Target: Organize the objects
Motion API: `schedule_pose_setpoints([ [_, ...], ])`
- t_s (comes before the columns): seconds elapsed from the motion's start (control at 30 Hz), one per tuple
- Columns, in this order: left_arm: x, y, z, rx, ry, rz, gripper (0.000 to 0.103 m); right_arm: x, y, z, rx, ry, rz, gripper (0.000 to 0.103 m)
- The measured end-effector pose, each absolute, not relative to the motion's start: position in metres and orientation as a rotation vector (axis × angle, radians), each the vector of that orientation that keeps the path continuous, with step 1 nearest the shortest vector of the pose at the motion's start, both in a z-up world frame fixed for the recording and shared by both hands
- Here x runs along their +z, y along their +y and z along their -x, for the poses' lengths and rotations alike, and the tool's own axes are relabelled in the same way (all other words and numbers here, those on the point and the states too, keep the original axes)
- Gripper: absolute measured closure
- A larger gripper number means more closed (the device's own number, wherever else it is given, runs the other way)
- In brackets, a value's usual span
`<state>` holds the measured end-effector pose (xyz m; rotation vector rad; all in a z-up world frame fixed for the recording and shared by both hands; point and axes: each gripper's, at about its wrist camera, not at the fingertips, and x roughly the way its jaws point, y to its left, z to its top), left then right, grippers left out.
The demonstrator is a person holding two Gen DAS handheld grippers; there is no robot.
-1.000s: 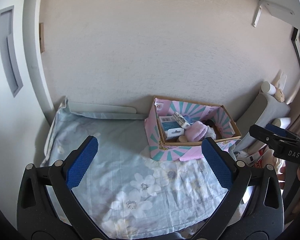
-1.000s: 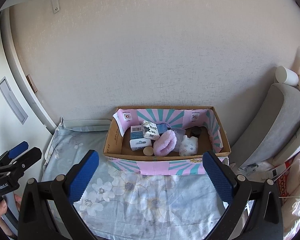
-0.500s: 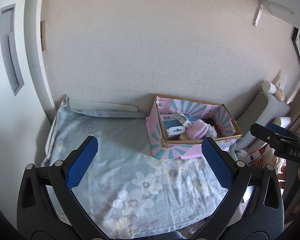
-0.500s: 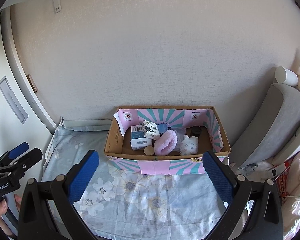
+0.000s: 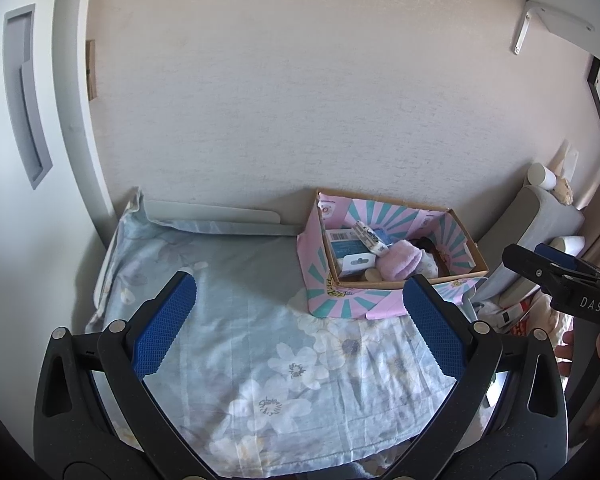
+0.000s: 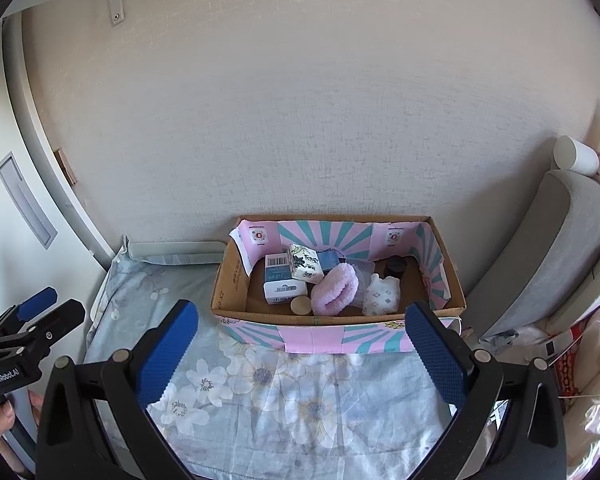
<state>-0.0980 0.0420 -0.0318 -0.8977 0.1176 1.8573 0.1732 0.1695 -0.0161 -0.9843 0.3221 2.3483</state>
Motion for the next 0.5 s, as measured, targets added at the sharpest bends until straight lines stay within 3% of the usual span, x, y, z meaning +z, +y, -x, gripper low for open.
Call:
schedule_pose_setpoints([
  [0.5, -0.0322, 0.0399, 0.0931, 1.877, 0.119, 0.88, 0.0, -0.0153, 0.1716, -0.1737, 2.349, 0.327, 0.967, 0.0],
])
